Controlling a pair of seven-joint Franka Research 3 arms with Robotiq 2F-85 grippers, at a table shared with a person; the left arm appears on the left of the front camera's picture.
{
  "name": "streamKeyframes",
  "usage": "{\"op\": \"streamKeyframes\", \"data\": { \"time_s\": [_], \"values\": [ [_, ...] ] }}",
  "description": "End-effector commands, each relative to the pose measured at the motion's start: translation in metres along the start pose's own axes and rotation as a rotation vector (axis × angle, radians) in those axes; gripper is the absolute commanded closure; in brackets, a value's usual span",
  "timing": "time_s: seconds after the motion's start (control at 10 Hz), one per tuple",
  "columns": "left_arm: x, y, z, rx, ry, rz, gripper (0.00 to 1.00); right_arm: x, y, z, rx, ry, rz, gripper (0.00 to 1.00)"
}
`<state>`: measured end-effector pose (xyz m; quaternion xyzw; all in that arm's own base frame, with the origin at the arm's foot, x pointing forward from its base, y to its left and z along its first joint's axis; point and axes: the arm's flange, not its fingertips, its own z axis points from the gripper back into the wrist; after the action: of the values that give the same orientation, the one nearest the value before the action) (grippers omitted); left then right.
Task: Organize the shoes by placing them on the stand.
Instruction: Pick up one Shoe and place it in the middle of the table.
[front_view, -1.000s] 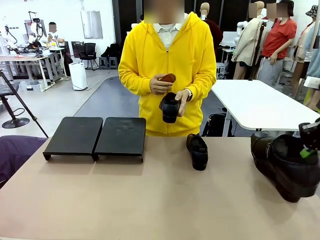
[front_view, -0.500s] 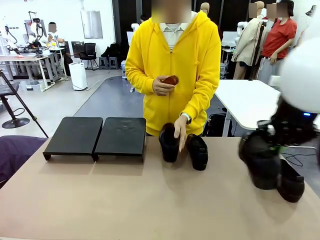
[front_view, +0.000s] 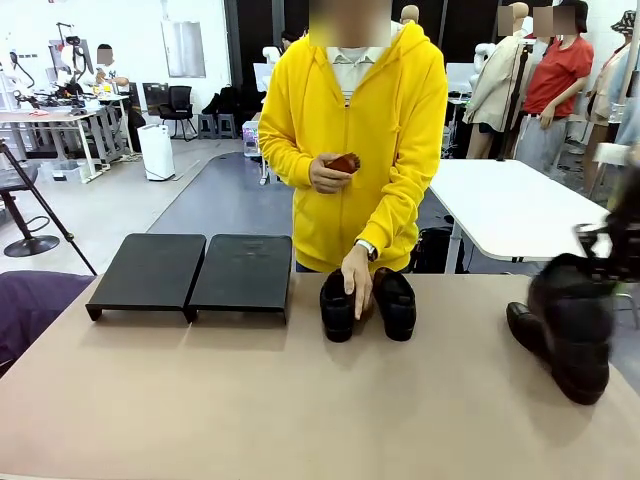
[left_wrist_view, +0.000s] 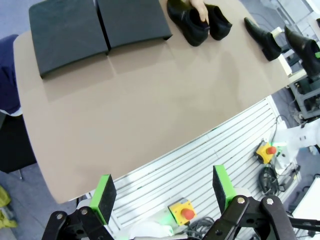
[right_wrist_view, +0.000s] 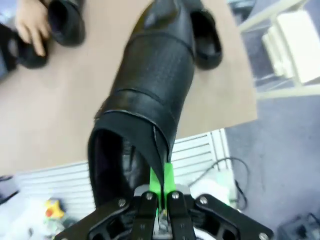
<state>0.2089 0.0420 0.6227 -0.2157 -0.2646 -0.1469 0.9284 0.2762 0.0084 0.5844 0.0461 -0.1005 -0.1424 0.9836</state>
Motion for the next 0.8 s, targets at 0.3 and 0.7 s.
{"op": "streamKeyframes", "data": {
  "time_s": [0.3,0.7],
  "values": [
    [-0.001,0.000,0.001,-0.017,-0.001,-0.008,0.00,-0.019,-0.023,-0.002,0.056,-0.002,0.021,1.00],
    [-0.001,0.000,0.001,-0.017,-0.001,-0.008,0.00,-0.047,0.143,-0.005,0.091,-0.026,0.258,1.00]
  ]
}}
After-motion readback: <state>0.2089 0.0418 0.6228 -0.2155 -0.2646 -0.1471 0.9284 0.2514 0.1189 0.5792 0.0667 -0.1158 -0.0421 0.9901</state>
